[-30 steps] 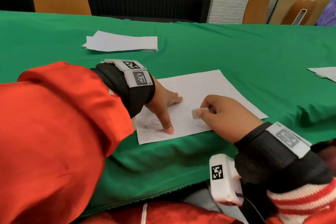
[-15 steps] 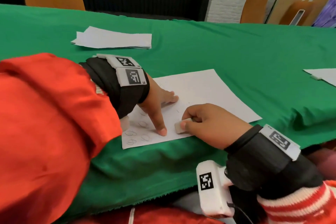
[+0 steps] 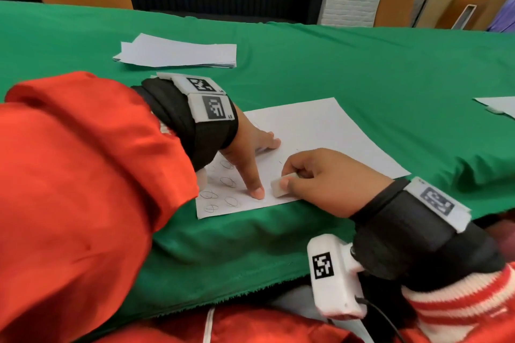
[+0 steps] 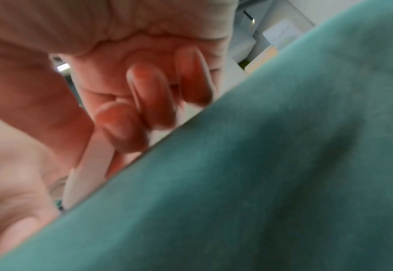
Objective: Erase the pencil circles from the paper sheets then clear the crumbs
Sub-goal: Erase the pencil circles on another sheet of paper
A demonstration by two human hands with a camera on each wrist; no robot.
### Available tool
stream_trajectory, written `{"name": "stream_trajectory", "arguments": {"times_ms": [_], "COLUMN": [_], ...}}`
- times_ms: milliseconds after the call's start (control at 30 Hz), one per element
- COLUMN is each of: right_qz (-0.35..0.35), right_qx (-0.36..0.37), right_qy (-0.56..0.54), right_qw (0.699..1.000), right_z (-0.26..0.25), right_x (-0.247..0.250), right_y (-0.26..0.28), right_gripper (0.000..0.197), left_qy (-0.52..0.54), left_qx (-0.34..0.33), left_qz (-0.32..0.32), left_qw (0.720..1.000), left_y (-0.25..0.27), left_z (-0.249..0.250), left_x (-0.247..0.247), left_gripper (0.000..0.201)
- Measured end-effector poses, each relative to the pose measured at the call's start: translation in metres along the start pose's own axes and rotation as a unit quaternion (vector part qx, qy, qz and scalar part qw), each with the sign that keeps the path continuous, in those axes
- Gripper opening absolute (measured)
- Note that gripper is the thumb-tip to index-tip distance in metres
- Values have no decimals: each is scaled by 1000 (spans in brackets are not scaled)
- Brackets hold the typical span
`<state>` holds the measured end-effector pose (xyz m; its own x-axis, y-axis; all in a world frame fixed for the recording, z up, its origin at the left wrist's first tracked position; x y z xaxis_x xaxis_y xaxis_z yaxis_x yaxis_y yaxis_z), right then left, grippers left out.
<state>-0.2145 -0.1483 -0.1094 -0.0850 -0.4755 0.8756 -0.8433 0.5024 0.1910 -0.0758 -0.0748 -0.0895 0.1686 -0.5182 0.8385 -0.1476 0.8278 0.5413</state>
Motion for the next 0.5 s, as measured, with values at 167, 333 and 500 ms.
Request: {"name": "stream_trajectory", "arguments": {"times_ms": [167, 333, 500], "right_qz": [24, -4, 4], "right_qx": [-11, -11, -17], "right_qy": [-11, -10, -3], "right_qw": [1000, 1000, 1000], "right_z": [-1, 1, 3], "right_x": [-3, 1, 2], "right_y": [-3, 0, 2], "right_gripper": [14, 14, 15], "left_qy": [10, 8, 11], "left_qx": [0, 0, 1], "left_qz": [3, 6, 8], "left_qw": [1000, 1000, 1000], "left_y": [0, 2, 3], "left_z": [0, 1, 2], "left_x": [0, 1, 1], "left_gripper": [112, 111, 110]}}
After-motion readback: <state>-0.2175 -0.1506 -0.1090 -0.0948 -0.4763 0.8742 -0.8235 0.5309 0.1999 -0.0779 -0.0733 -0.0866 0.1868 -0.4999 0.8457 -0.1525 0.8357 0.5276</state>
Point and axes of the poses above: each hand's wrist, its own y-axis away from the middle knuckle, its own x-axis out of the back of the hand, z = x × y, the point moved 1 cm from there along -y, towards the middle knuckle, and after that the axes turned 15 degrees about -x, right-handed, at the moved point
